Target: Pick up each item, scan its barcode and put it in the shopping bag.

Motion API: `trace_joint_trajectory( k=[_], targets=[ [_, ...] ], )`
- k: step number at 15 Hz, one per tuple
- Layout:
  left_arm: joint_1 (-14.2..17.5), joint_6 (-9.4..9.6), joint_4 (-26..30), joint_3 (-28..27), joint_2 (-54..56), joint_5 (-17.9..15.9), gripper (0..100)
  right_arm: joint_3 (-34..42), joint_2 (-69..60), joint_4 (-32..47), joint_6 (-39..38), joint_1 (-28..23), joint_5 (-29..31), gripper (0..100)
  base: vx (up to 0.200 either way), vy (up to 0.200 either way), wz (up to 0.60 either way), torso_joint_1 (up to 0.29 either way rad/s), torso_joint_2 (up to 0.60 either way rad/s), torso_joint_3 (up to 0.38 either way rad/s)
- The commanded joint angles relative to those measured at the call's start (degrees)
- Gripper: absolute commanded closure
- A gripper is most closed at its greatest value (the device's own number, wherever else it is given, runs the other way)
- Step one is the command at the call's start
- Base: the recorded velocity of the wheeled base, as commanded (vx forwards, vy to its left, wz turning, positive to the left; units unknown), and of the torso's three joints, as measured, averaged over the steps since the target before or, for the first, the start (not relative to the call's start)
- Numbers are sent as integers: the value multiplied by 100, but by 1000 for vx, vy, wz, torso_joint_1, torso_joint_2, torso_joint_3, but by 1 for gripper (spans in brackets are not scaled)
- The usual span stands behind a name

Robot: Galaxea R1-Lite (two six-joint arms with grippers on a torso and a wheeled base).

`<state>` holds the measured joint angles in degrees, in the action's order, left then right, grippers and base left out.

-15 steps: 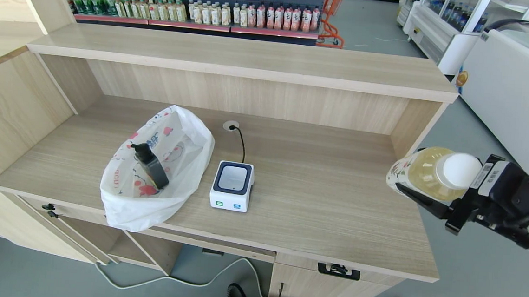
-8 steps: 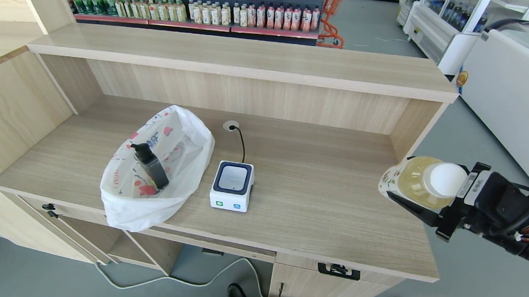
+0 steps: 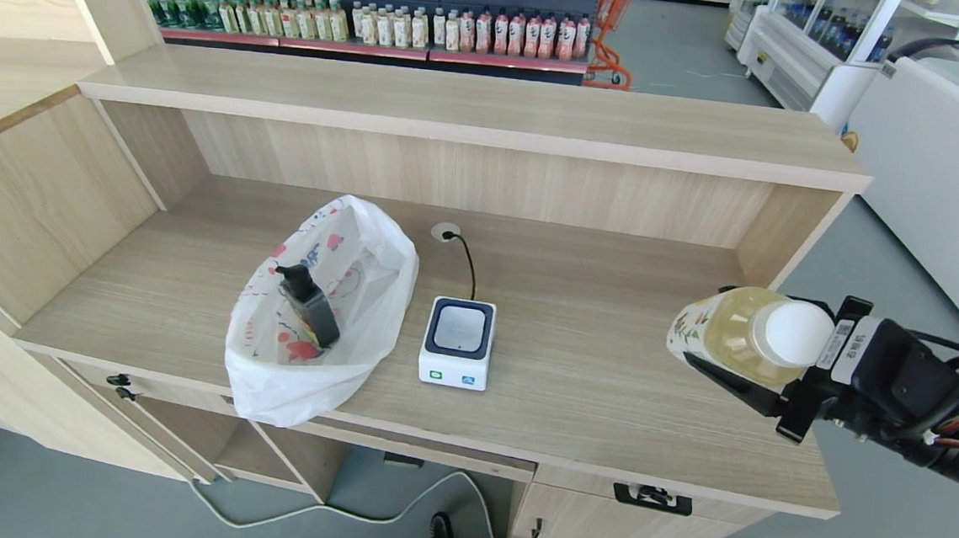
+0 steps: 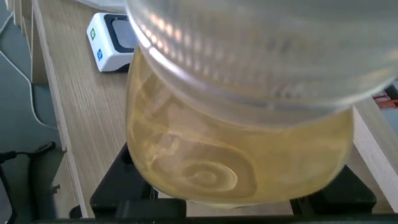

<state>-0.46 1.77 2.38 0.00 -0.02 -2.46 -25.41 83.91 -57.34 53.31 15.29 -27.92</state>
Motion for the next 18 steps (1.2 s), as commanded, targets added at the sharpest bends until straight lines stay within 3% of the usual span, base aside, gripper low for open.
trace_joint_trajectory(
  k=[1,9,12,14,18],
  targets=[
    [2,-1,0,0,2,0,0,-52,64,-5,4,88,6,100,0,200,0,2,2,7],
    [2,25,0,0,2,0,0,-483,1260,-1121,92,212,-21,100,0,200,0,2,2,5],
    [2,25,0,0,2,0,0,-483,1708,-1868,127,203,-47,100,0,200,0,4,2,1],
    [2,25,0,0,2,0,0,-509,1831,-2009,118,159,-30,100,200,0,0,5,5,0],
    [2,25,0,0,2,0,0,-729,2077,-2026,127,9,-21,100,0,0,0,0,0,0]
  ],
)
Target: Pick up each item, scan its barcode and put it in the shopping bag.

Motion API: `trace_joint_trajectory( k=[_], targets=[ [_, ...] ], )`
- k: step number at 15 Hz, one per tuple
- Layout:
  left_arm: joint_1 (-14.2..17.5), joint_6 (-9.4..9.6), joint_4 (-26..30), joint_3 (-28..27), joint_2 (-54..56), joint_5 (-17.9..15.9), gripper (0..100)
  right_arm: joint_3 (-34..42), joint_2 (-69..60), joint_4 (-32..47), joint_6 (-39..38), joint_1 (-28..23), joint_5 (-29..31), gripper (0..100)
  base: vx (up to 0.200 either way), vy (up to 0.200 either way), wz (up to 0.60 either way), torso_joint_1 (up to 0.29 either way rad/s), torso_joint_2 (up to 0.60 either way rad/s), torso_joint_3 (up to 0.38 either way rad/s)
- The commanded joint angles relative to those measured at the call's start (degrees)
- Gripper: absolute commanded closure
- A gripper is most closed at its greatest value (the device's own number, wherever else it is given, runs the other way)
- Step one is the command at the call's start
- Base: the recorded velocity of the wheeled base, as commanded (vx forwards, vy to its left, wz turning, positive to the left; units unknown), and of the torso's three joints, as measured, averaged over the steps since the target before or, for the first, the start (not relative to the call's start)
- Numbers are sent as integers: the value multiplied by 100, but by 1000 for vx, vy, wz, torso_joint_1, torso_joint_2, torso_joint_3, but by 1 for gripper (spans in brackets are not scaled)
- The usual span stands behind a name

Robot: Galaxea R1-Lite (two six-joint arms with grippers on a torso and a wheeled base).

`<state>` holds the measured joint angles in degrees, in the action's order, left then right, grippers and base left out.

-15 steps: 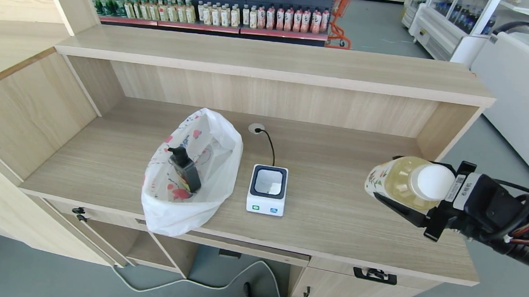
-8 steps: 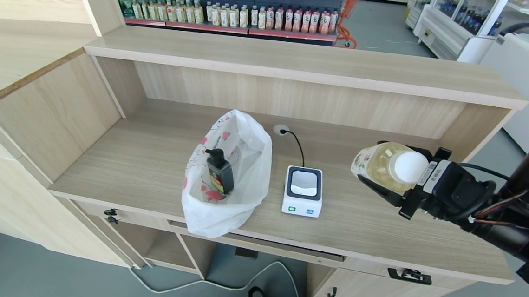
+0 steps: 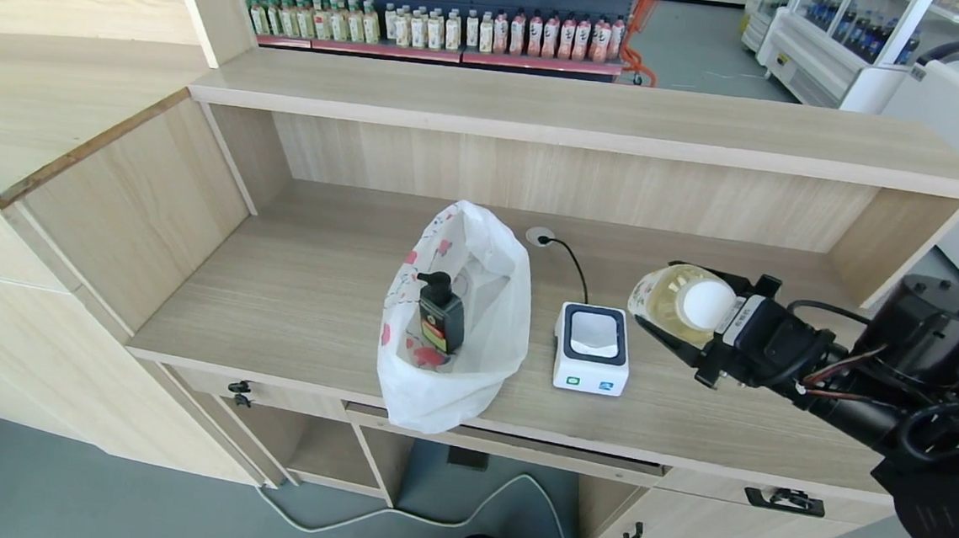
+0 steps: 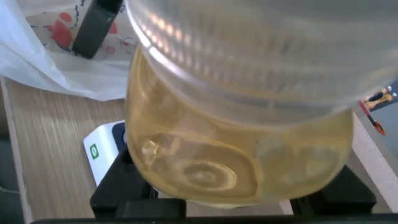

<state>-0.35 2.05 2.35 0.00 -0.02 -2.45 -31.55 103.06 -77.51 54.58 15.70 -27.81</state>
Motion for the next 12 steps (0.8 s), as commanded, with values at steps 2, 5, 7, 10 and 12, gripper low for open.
trace_joint_trajectory(
  k=[2,5,7,10,12],
  targets=[
    [-9,-3,2,0,2,-1,0,-422,346,-10,9,-76,-58,100,0,0,0,0,0,0],
    [-9,6,2,0,2,-1,0,-633,663,-28,0,-76,-208,100,0,0,0,0,0,0],
    [-9,-3,2,0,2,-1,0,-730,830,-28,0,-94,-295,100,0,0,0,0,0,0],
    [-9,-3,2,0,2,-1,0,-1064,1155,-28,0,-138,-436,100,0,0,0,0,0,0],
    [-9,-3,2,0,2,-1,0,-1319,1348,-19,-9,-129,-489,100,0,0,0,0,0,0]
  ],
)
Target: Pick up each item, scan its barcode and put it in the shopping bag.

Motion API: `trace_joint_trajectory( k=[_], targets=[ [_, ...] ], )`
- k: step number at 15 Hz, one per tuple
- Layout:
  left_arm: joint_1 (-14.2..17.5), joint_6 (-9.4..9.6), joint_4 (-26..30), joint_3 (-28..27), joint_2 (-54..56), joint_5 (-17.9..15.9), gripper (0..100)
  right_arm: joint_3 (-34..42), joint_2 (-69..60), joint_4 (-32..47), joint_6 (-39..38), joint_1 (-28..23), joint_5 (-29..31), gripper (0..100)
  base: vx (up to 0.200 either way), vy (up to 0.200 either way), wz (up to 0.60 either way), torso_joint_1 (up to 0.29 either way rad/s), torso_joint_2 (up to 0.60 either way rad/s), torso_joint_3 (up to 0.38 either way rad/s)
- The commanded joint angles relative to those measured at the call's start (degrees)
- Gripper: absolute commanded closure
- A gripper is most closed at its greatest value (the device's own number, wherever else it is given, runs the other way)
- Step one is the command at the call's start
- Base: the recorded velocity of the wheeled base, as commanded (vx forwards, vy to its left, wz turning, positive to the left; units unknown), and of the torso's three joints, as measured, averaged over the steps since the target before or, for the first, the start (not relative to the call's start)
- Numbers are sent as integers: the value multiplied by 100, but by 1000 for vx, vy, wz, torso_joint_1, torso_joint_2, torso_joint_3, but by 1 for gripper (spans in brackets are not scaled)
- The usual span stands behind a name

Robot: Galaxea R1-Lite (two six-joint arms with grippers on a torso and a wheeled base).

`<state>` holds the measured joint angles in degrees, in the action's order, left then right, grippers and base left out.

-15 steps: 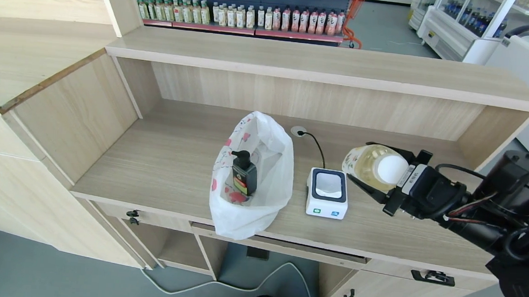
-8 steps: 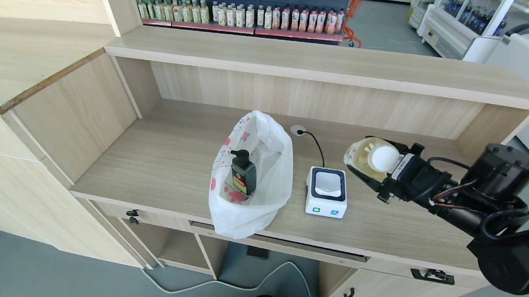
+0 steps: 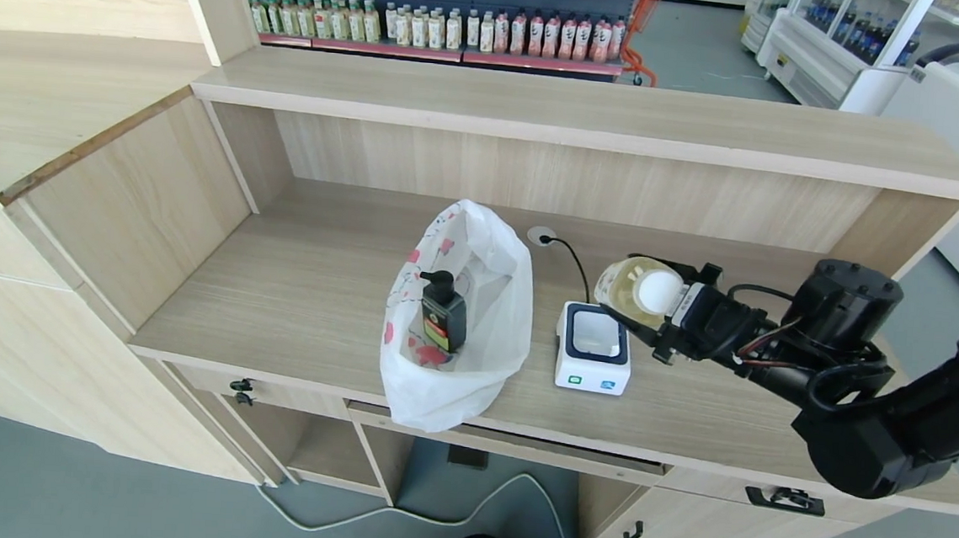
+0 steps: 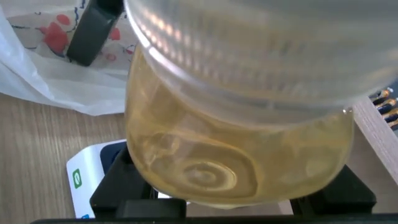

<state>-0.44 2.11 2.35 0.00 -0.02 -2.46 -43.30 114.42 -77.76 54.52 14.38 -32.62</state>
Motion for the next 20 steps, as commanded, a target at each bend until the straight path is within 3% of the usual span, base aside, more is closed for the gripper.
trace_joint_trajectory(
  k=[1,20],
  targets=[
    [0,-9,2,0,2,0,0,-179,274,7,-11,-6,-25,100,0,0,0,0,0,0],
    [0,-9,2,0,2,0,0,-425,740,-187,-20,-76,-174,100,0,0,0,0,0,0]
  ],
)
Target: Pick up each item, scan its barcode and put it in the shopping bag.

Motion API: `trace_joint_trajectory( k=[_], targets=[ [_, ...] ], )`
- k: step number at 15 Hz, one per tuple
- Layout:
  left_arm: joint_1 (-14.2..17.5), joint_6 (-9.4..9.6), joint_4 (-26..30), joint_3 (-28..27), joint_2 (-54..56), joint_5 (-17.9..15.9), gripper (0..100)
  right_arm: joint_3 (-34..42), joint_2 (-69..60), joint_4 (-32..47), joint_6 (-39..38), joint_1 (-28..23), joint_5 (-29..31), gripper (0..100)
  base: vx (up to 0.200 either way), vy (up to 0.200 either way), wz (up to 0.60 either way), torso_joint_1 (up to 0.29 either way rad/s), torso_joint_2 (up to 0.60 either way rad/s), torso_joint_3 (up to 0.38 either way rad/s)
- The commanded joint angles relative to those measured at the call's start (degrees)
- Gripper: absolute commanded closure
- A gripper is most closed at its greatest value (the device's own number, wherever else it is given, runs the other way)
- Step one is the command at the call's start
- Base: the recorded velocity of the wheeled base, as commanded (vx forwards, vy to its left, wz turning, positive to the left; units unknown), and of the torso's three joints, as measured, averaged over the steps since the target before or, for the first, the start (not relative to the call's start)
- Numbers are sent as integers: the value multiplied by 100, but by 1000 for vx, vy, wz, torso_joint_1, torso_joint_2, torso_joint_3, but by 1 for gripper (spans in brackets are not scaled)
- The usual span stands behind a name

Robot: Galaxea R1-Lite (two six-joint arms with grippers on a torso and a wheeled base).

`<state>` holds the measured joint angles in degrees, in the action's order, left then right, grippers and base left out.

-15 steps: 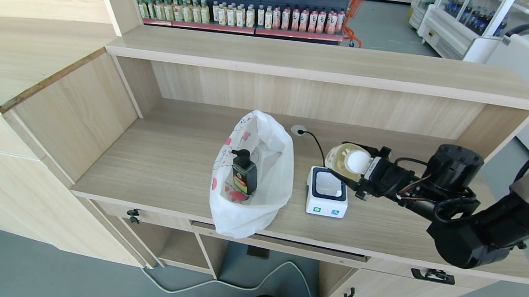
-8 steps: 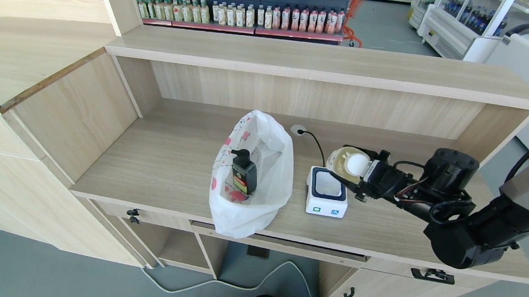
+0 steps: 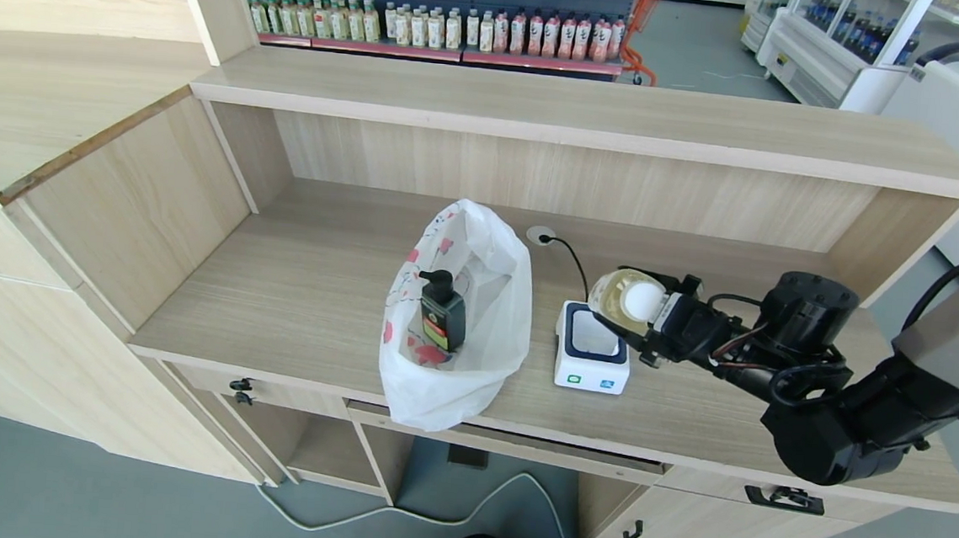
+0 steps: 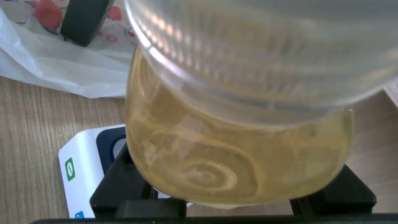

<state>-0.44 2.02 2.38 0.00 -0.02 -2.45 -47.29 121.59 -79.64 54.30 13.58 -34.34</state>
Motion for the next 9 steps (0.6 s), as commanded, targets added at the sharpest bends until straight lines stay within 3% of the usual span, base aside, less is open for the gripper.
trace_joint_trajectory(
  k=[1,9],
  targets=[
    [0,0,0,0,2,-1,0,-26,49,-8,2,4,-2,100,0,0,0,0,0,0],
    [0,0,0,0,2,-1,0,-35,128,-8,11,22,-2,100,0,0,0,0,0,0]
  ],
)
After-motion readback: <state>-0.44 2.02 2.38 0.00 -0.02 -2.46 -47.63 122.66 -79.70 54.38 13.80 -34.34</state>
